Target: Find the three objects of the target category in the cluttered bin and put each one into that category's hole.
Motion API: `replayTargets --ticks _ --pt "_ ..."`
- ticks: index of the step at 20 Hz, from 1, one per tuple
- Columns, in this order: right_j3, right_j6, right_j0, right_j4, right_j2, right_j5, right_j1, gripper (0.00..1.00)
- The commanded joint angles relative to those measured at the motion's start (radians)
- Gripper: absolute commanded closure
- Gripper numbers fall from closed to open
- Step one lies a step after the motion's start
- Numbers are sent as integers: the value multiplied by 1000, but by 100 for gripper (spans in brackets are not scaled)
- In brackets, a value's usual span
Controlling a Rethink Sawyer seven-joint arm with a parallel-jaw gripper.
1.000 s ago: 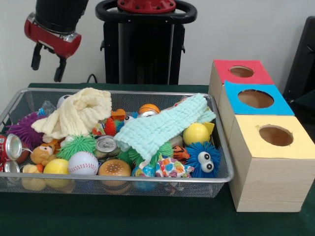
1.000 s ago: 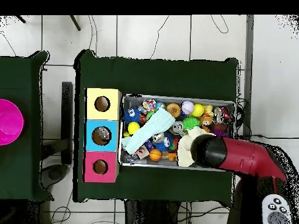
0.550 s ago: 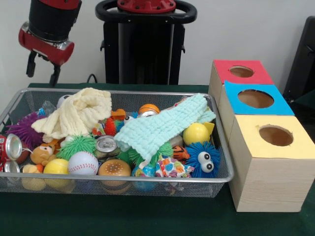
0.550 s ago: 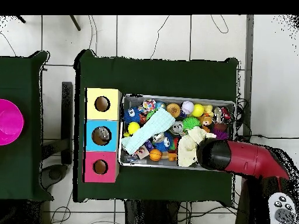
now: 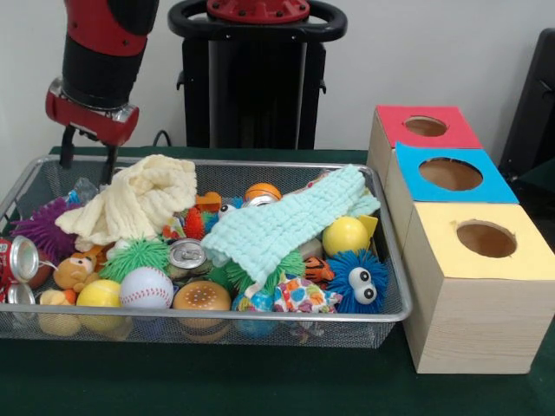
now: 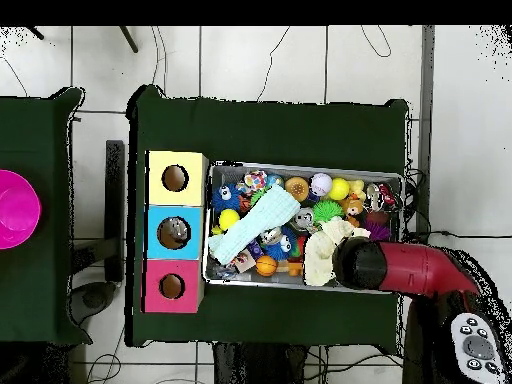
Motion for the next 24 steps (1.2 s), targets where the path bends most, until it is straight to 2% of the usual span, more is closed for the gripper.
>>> replayTargets --ticks 1,7,12,16,19,24 --pt "21 -105 -40 -83 123 -77 103 0" --pt "-15 -92 -55 -114 122 -80 163 0" --pt "-48 -72 -42 -142 92 -56 181 0" --pt "-48 -76 -51 -149 82 -44 166 0" --pt "-22 -97 -68 -138 91 -34 125 0" --pt "9 -134 -110 -109 151 -37 72 0"
